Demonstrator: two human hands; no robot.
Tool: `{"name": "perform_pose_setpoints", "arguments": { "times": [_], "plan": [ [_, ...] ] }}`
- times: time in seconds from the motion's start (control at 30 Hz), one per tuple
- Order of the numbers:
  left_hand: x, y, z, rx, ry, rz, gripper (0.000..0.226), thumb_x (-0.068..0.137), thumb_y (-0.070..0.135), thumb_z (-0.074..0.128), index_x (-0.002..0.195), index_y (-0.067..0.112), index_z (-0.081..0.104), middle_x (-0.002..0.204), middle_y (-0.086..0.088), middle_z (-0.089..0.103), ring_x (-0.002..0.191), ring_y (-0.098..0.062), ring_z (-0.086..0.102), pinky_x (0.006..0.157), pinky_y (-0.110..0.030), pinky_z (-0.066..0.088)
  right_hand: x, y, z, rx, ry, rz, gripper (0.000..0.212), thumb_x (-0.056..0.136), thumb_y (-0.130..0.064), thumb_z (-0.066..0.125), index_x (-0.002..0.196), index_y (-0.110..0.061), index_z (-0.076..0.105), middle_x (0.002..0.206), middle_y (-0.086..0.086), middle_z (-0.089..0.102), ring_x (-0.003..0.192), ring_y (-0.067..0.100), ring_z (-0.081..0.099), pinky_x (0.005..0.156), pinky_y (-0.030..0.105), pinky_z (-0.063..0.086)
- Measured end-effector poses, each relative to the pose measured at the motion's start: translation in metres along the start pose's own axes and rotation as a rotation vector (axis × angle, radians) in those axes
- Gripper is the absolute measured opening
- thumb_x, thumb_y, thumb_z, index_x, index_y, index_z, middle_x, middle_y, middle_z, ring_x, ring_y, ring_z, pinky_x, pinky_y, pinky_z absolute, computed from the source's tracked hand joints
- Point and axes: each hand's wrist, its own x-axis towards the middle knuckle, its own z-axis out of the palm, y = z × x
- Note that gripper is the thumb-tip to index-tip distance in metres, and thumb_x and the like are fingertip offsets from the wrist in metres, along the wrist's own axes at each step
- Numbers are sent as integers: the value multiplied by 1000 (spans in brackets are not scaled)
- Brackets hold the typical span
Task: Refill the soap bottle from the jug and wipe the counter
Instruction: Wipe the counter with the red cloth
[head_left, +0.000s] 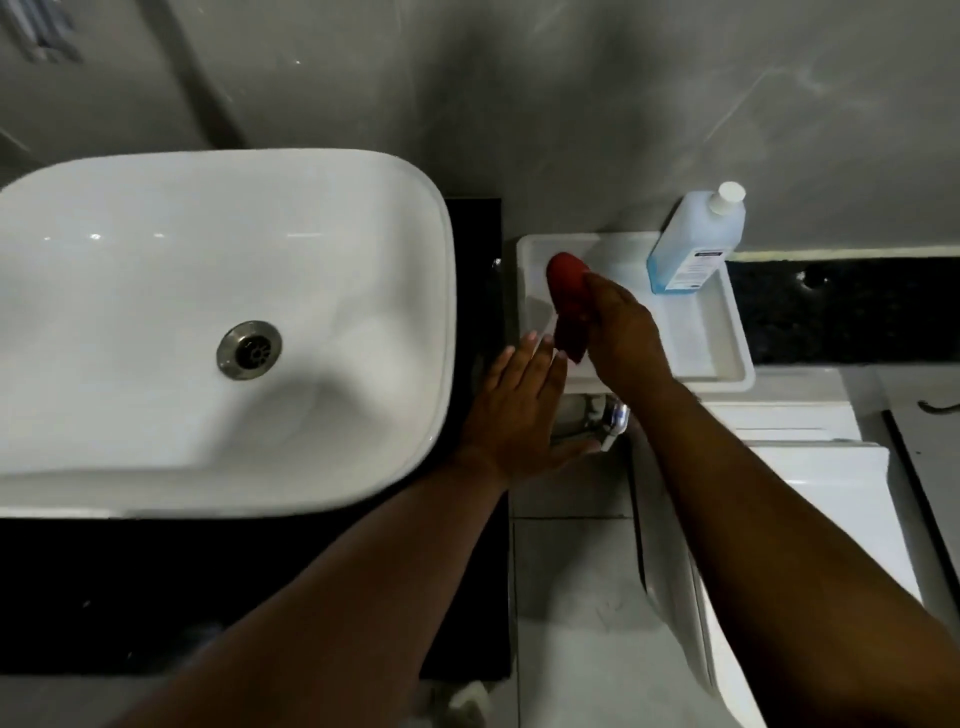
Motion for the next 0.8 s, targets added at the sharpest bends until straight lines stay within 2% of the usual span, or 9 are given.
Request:
{"name": "perform_pose_setpoints", "arguments": {
  "times": [0.07, 0.13, 0.17, 0.3, 0.37, 0.47, 0.53, 0.67, 0.8],
  "plan": [
    [-15, 2, -8, -52, -20, -25, 100, 80, 81, 24, 149, 10, 8, 160, -13, 5, 147, -27, -5, 116, -42, -10, -37, -14, -13, 109, 53, 63, 43, 97, -15, 50, 140, -14, 42, 139, 8, 52, 123, 19, 52, 100, 14, 39],
    [-47, 4, -10, -141, -31, -28, 100, 79, 81, 21, 149, 11, 6, 159, -13, 5, 147, -27, -5, 118, -44, -6, -81, -20, -12, 89, 110, 3, 42, 98, -14, 47, 140, -11, 41, 140, 10, 51, 126, 23, 50, 107, 32, 40],
    [-72, 3, -10, -183, -48, -15, 101, 78, 81, 19, 149, 11, 3, 160, -13, 4, 147, -27, -5, 118, -44, -5, -104, -29, -10, 53, 148, -35, 42, 98, -11, 46, 139, -9, 43, 139, 12, 51, 126, 25, 50, 109, 36, 38],
    [-184, -15, -8, -181, -61, 34, 96, 84, 77, 19, 148, 6, 14, 158, -16, 13, 147, -30, 5, 119, -46, 4, -186, -73, 19, 50, 175, -181, 46, 89, 3, 48, 135, -4, 46, 132, 18, 55, 120, 22, 51, 106, 22, 32],
    [-231, -35, -11, -161, -54, 38, 93, 86, 75, 21, 146, 5, 25, 154, -18, 25, 145, -32, 18, 118, -50, 13, -226, -97, 48, -5, 87, -164, 48, 88, 2, 54, 136, -2, 46, 136, 19, 53, 125, 31, 50, 107, 27, 31],
    [-279, -72, -16, -155, -49, -33, 91, 85, 75, 23, 140, 3, 38, 148, -17, 37, 139, -33, 31, 114, -50, 23, -265, -110, 85, -237, -181, -182, 63, 89, -31, 61, 143, -9, 36, 152, 11, 30, 142, 31, 24, 115, 40, 15],
    [-300, -99, -18, -125, -33, -95, 91, 85, 74, 23, 140, 3, 39, 148, -16, 38, 139, -33, 32, 116, -45, 22, -270, -109, 96, -382, -192, -161, 73, 89, -56, 49, 146, -15, 30, 156, 5, 17, 146, 24, 7, 119, 42, 7],
    [-315, -141, -20, -103, -3, -262, 94, 83, 74, 20, 139, 1, 39, 147, -20, 38, 139, -36, 31, 112, -51, 25, -253, -114, 100, -556, -57, -76, 76, 89, -61, 19, 145, -12, 34, 155, 14, 25, 145, 33, 13, 116, 51, 12],
    [-325, -177, -14, -97, 39, -414, 101, 79, 78, 9, 143, 3, 32, 151, -23, 30, 142, -39, 23, 114, -53, 19, -242, -120, 123, -626, -21, 87, 78, 88, -61, 13, 148, -11, 26, 157, 13, 19, 145, 34, 8, 115, 55, 9]
  ]
}}
